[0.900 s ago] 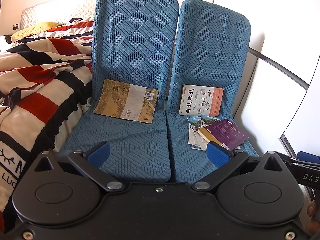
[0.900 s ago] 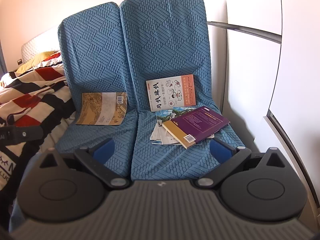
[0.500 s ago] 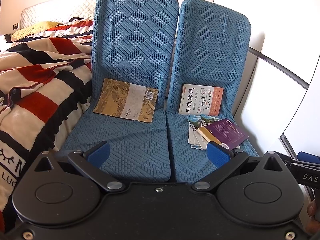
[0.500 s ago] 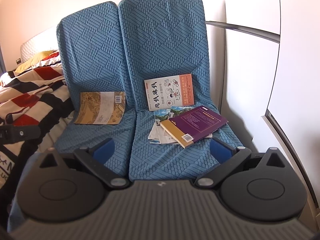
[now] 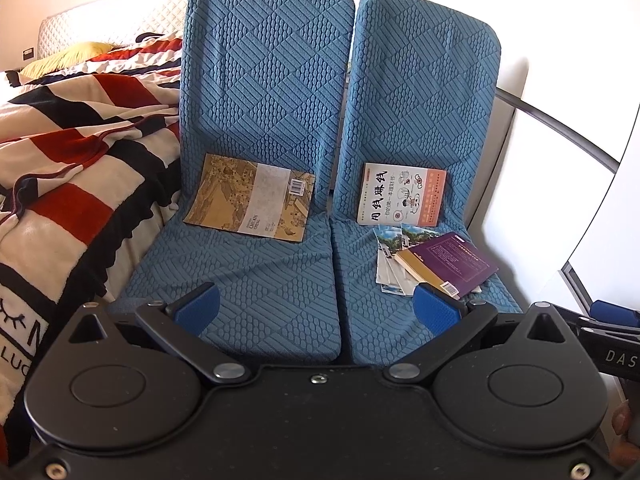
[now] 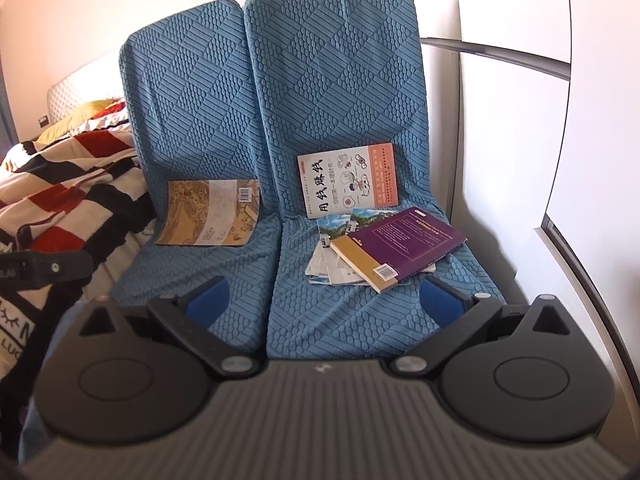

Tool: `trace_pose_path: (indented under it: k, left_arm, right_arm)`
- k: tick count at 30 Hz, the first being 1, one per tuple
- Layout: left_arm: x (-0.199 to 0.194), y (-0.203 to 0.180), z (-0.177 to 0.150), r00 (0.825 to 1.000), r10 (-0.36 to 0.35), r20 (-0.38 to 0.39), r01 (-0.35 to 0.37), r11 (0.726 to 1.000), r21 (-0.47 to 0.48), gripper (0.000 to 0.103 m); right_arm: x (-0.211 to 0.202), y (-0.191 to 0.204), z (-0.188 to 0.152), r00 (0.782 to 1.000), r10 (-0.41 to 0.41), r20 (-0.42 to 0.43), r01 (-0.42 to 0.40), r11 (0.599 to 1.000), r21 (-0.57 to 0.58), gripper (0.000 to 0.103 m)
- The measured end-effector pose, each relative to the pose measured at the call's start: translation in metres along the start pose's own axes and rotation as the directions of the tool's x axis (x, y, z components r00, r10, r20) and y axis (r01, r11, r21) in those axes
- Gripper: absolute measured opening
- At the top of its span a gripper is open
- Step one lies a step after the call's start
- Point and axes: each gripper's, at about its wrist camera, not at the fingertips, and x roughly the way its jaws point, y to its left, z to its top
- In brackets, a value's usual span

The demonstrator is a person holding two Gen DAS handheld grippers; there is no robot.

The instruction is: Organize objects

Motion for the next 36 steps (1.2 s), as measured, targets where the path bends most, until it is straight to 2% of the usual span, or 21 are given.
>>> trace_pose_path:
  k: [7,15,36]
  left_arm:
    - [-0.010,0.006,0.001,0.999,-0.014,0.034,0.014,1.000,-0.022,0.103]
    - [-0.001,0.012,0.007,1.000,-0.004,0.029,0.005,1.000,-0.030,0.103]
    - [0.054,0.055,0.030,0.999,0.046,-0.008,-0.046,0.995,-0.093,0.103]
  right_arm:
    - [-0.004,0.004,0.002,1.000,0.007,0.011,-0.007,1.000,-0.029,0.103]
    - [0.003,0.013,0.007,0.999,0.053,0.010,-0.052,0.998,-0.042,0.103]
    - [0.060,0.065,0.031,0.990,0.140,-0.036,-0.143,0.983,-0.117,0.103]
